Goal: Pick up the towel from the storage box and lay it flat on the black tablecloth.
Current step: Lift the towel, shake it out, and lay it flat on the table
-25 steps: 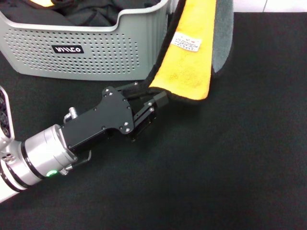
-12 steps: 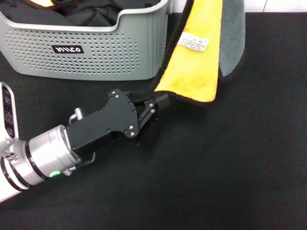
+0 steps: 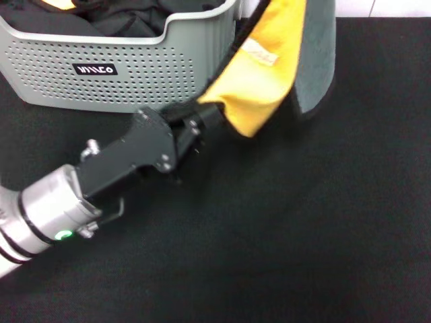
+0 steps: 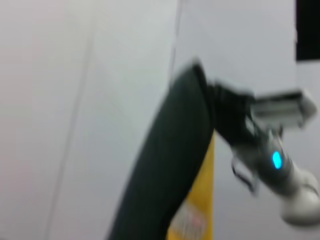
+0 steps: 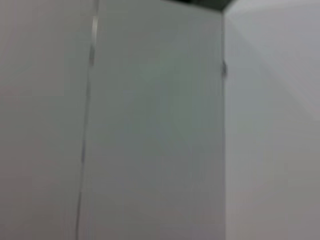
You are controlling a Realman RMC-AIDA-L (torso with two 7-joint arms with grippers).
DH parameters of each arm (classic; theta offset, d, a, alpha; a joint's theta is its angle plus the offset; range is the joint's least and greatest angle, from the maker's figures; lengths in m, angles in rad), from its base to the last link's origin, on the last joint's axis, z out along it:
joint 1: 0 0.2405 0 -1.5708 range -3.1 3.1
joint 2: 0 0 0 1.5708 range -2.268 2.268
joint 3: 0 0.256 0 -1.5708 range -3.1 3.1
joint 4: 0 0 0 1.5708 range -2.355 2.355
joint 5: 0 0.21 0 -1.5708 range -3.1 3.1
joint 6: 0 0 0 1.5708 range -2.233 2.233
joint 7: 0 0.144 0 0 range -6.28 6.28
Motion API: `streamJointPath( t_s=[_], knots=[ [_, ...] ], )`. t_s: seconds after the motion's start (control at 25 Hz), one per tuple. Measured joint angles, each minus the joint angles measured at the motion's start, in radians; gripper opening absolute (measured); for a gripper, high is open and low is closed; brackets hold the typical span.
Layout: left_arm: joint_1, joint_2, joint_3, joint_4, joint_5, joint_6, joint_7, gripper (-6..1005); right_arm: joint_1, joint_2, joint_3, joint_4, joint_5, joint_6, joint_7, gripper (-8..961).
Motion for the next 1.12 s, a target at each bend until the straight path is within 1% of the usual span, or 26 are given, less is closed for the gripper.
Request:
streamJointPath(
  t_s=[0.12,0.24,0.36,0.4,0.52,0.56,0.6,0.64,0.76,0.84,0.88,1.0,1.04,1.12],
  knots=[
    [0.026,0.008,-0.001,0.016,-0.073,0.06,-0.053,14,-0.003,0.0,-0.001,-0.012,-0.065,-0.018,0.038,62],
    [0.079,0.022,-0.001,0.09,-0.093,0.145,-0.119,7,-0.045,0.009,-0.014,-0.07,-0.1,-0.005,0.064,64],
    [0.141,0.026,-0.001,0.189,-0.104,0.199,-0.187,1,-0.142,0.028,-0.058,-0.231,-0.143,-0.001,0.111,66],
    [0.165,0.026,-0.001,0.226,-0.111,0.214,-0.213,1,-0.18,0.031,-0.082,-0.291,-0.15,-0.004,0.127,66],
    [0.222,0.028,0.0,0.312,-0.128,0.244,-0.274,1,-0.291,0.03,-0.143,-0.436,-0.156,-0.017,0.165,68],
    [0.241,0.028,0.002,0.351,-0.133,0.25,-0.305,1,-0.32,0.029,-0.151,-0.469,-0.156,-0.019,0.178,68],
    [0.256,0.026,0.003,0.383,-0.134,0.251,-0.332,1,-0.32,0.029,-0.151,-0.469,-0.156,-0.019,0.178,69],
    [0.269,0.024,0.004,0.413,-0.135,0.251,-0.357,1,-0.397,0.026,-0.169,-0.543,-0.156,-0.017,0.206,70],
    [0.31,0.012,0.007,0.486,-0.135,0.253,-0.42,1,-0.449,0.025,-0.178,-0.587,-0.155,0.002,0.225,71],
    [0.338,0.008,0.019,0.524,-0.143,0.254,-0.451,1,-0.485,0.025,-0.181,-0.618,-0.151,0.03,0.24,72],
    [0.359,0.009,0.048,0.554,-0.158,0.255,-0.47,1,-0.508,0.024,-0.181,-0.639,-0.146,0.051,0.249,73],
    [0.415,0.019,0.146,0.627,-0.219,0.255,-0.5,1,-0.58,0.023,-0.182,-0.691,-0.141,0.121,0.271,75],
    [0.437,0.022,0.17,0.65,-0.235,0.255,-0.501,1,-0.595,0.023,-0.18,-0.697,-0.132,0.143,0.272,75],
    [0.477,0.023,0.19,0.68,-0.253,0.255,-0.496,1,-0.638,0.023,-0.162,-0.705,-0.088,0.21,0.265,76]
  ],
)
